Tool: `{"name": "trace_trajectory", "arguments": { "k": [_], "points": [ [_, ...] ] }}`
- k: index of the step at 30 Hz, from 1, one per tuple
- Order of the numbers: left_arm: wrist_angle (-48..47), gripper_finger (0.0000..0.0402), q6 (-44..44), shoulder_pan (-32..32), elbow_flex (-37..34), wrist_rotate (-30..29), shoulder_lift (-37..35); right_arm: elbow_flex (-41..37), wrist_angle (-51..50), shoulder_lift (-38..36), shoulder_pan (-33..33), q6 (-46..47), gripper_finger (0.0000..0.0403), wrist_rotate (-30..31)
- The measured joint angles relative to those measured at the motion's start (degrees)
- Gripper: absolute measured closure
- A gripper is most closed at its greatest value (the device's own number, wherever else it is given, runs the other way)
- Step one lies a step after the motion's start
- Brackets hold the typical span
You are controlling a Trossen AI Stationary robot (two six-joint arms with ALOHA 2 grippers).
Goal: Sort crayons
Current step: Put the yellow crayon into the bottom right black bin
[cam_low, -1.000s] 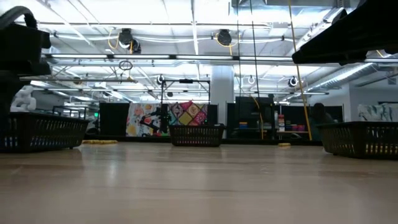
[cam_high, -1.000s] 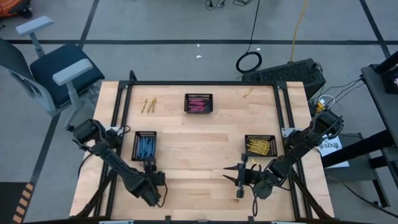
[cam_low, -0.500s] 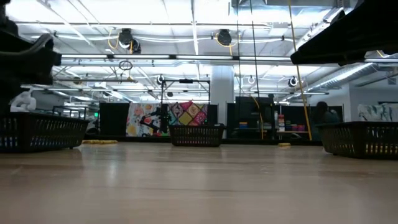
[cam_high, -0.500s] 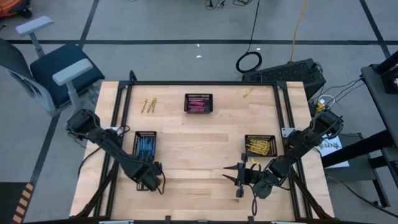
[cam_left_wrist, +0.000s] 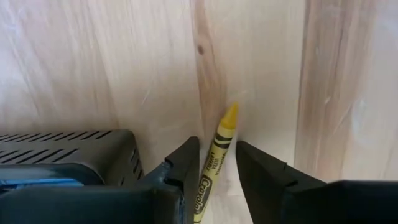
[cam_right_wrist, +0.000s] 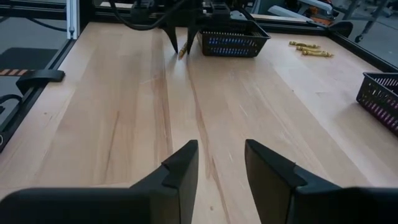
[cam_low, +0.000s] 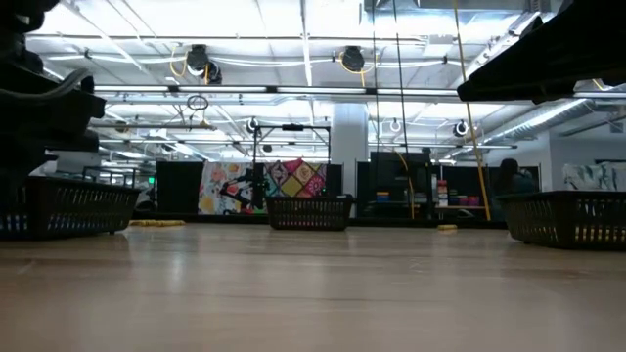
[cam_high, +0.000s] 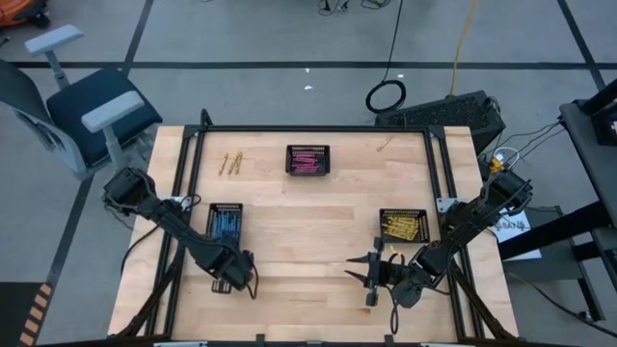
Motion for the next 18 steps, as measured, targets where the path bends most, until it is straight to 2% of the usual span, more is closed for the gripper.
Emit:
{"name": "trace_trajectory", "arguments": {
  "k": [4, 12, 14, 18],
  "points": [
    [1.6, 0.0301, 0.0, 0.0, -0.1, 0.6, 0.0, 0.0, 0.0, 0.0, 0.0, 0.0, 0.0287, 0.0],
    [3.1, 0.0387, -4.4, 0.6, 0.4, 3.3, 0.1, -0.1, -2.3, -4.5, 4.4, -2.9, 0.0287, -0.1],
    [3.6, 0.0394, -5.1, 0.8, 1.5, 3.4, 0.4, -0.1, -3.6, -6.2, 5.7, -3.0, 0.0287, -0.1],
    [13.6, 0.039, -3.5, 0.7, 5.0, -3.7, 0.2, -0.1, -6.6, -7.5, 7.8, -3.7, 0.0287, -0.1]
  ]
}}
